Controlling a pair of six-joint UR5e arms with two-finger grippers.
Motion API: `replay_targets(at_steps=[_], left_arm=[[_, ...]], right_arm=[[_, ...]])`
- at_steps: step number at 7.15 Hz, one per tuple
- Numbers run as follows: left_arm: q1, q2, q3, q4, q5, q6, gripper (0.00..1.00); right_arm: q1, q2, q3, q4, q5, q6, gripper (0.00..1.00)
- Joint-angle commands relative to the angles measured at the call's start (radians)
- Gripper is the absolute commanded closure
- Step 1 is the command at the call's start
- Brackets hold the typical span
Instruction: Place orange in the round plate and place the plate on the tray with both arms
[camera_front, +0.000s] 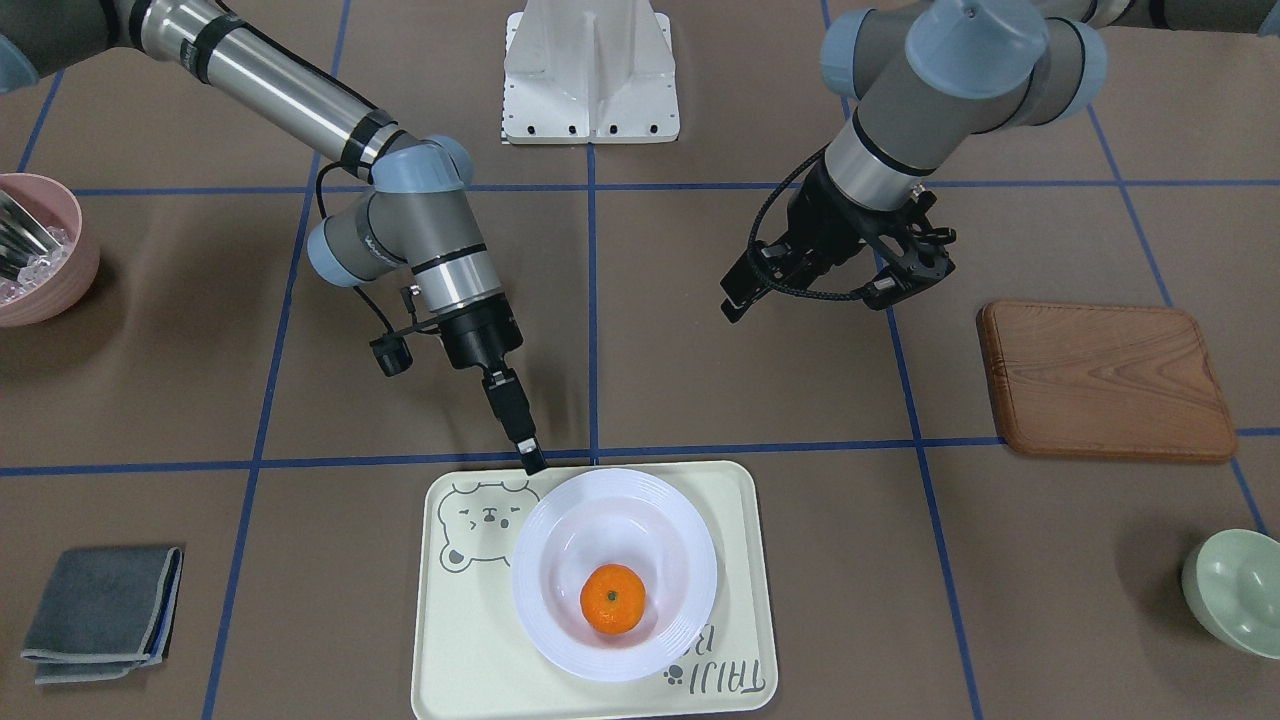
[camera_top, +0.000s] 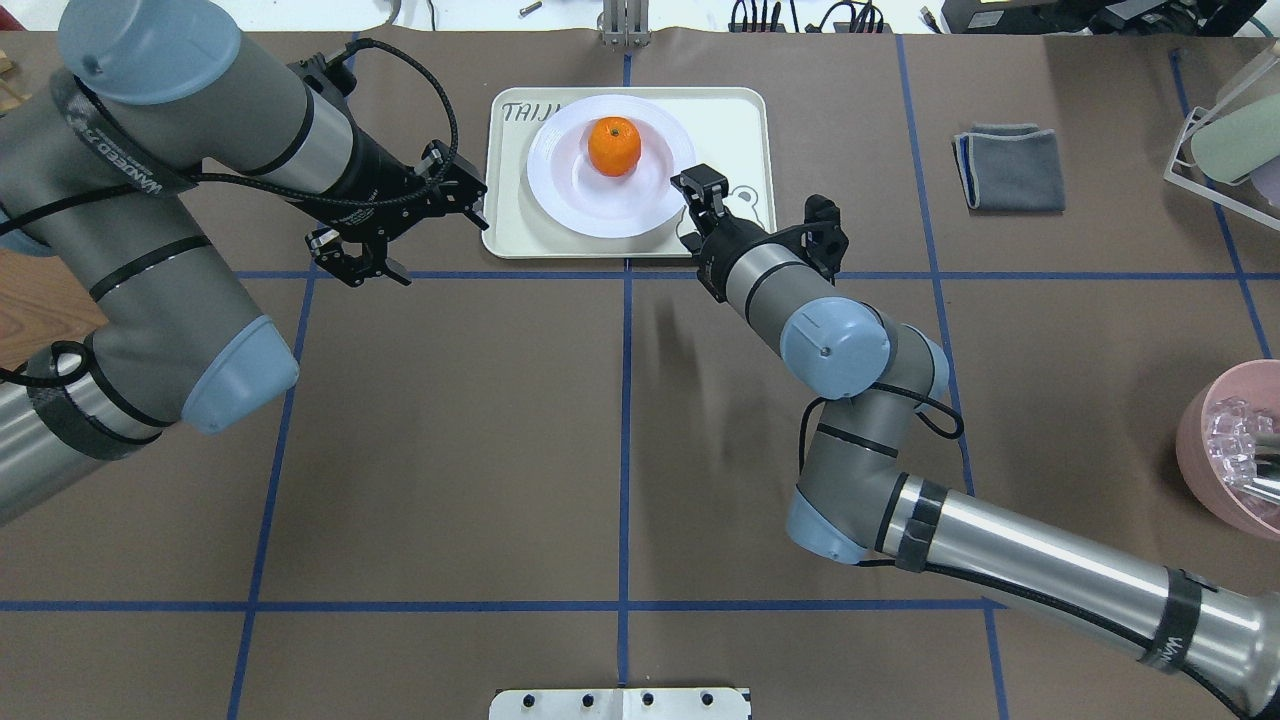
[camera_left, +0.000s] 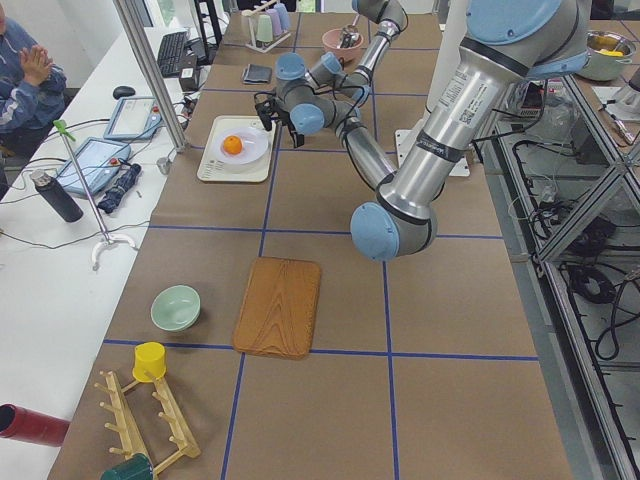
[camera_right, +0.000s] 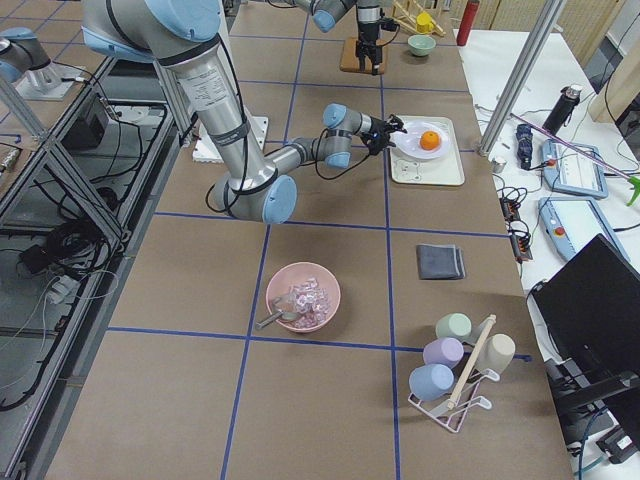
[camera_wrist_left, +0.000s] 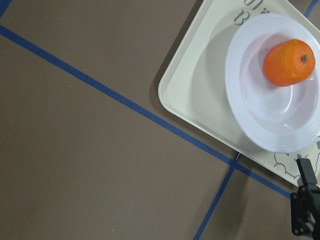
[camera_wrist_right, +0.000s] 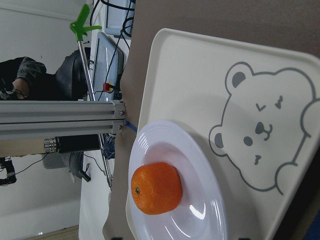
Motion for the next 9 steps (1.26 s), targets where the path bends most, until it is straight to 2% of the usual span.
replay_targets(at_steps=[1, 2, 3, 4, 5, 6, 7, 8, 9], left_arm=[[-0.006, 0.003, 0.0, 0.0, 0.002, 0.001, 0.03], [-0.017, 0.013, -0.003, 0.002, 0.001, 0.051, 0.03], [-0.037, 0.048, -0.003, 0.0, 0.001, 0.119, 0.03], [-0.07, 0.093, -0.005, 0.0, 0.001, 0.215, 0.03], [-0.113, 0.192, -0.034, -0.003, -0.001, 0.391, 0.03], [-0.19, 0.269, -0.042, -0.005, -0.005, 0.578, 0.03], [-0.247, 0.332, -0.042, -0.003, -0.013, 0.739, 0.03], [-0.3, 0.384, -0.034, 0.0, -0.002, 0.912, 0.03], [-0.369, 0.433, -0.014, 0.003, -0.008, 1.122, 0.03]], right_arm=[[-0.001, -0.127, 0.208, -0.055, 0.085, -0.051, 0.0], [0.01, -0.192, 0.291, -0.057, 0.113, -0.087, 0.0], [0.071, -0.198, 0.298, -0.058, 0.233, -0.138, 0.0], [0.158, -0.204, 0.295, -0.061, 0.405, -0.214, 0.0], [0.264, -0.208, 0.285, -0.096, 0.601, -0.356, 0.0], [0.377, -0.211, 0.281, -0.209, 0.791, -0.563, 0.0], [0.494, -0.211, 0.284, -0.344, 0.942, -0.821, 0.0], [0.583, -0.233, 0.283, -0.462, 1.048, -1.117, 0.0], [0.651, -0.311, 0.284, -0.523, 1.092, -1.409, 0.0]])
